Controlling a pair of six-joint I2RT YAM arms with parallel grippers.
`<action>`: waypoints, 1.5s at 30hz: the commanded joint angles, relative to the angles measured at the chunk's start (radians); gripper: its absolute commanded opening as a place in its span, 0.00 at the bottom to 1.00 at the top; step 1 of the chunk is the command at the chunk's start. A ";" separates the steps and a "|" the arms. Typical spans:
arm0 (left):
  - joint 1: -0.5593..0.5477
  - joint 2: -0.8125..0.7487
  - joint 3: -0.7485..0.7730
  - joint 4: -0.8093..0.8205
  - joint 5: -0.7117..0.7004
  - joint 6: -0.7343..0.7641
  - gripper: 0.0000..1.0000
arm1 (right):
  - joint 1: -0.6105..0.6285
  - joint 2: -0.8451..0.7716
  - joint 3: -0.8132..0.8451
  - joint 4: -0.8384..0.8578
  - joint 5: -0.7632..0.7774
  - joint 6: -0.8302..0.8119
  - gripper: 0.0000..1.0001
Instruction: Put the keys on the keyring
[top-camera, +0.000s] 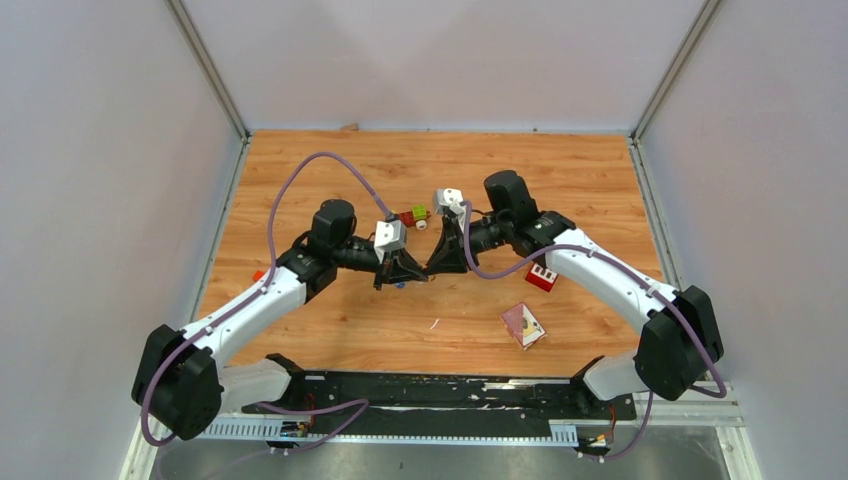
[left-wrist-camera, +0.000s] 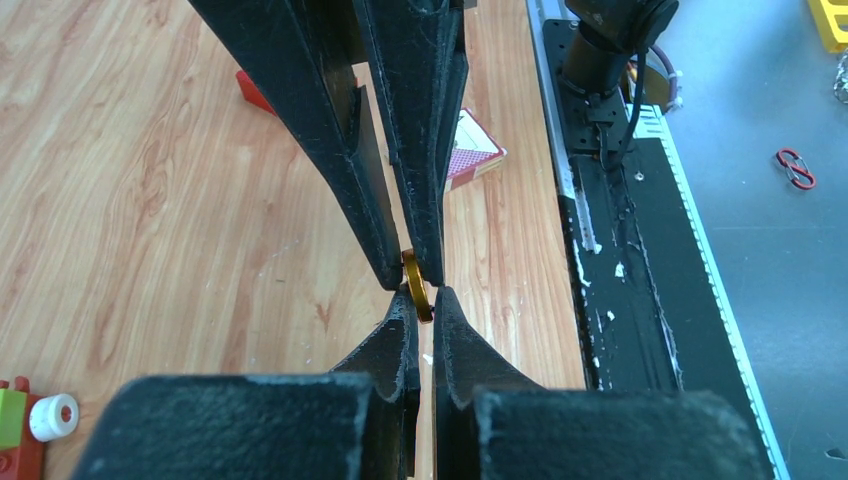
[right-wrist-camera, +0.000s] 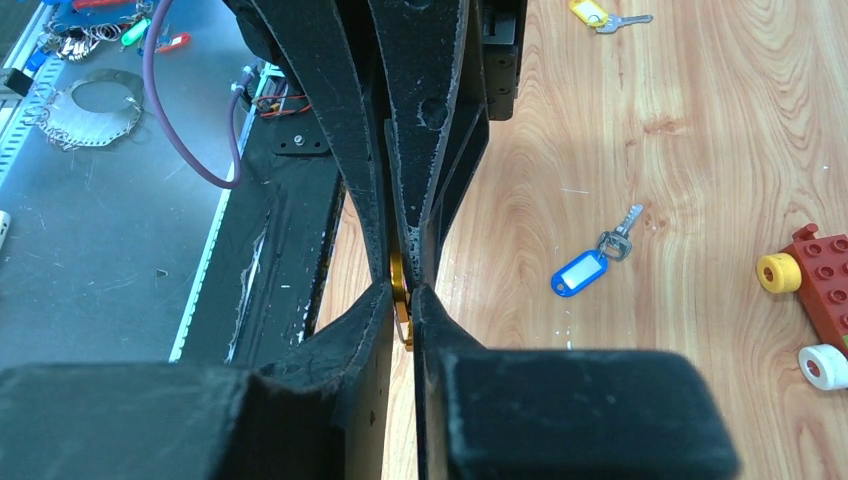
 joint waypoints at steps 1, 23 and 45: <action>-0.003 -0.015 0.024 0.028 -0.004 0.023 0.00 | 0.012 0.003 0.033 0.031 -0.023 -0.004 0.10; 0.007 0.023 0.017 0.194 -0.069 -0.079 0.68 | -0.103 -0.101 -0.050 0.234 -0.010 0.195 0.00; -0.020 0.117 -0.001 0.460 -0.043 -0.339 0.23 | -0.118 -0.106 -0.090 0.318 0.030 0.262 0.00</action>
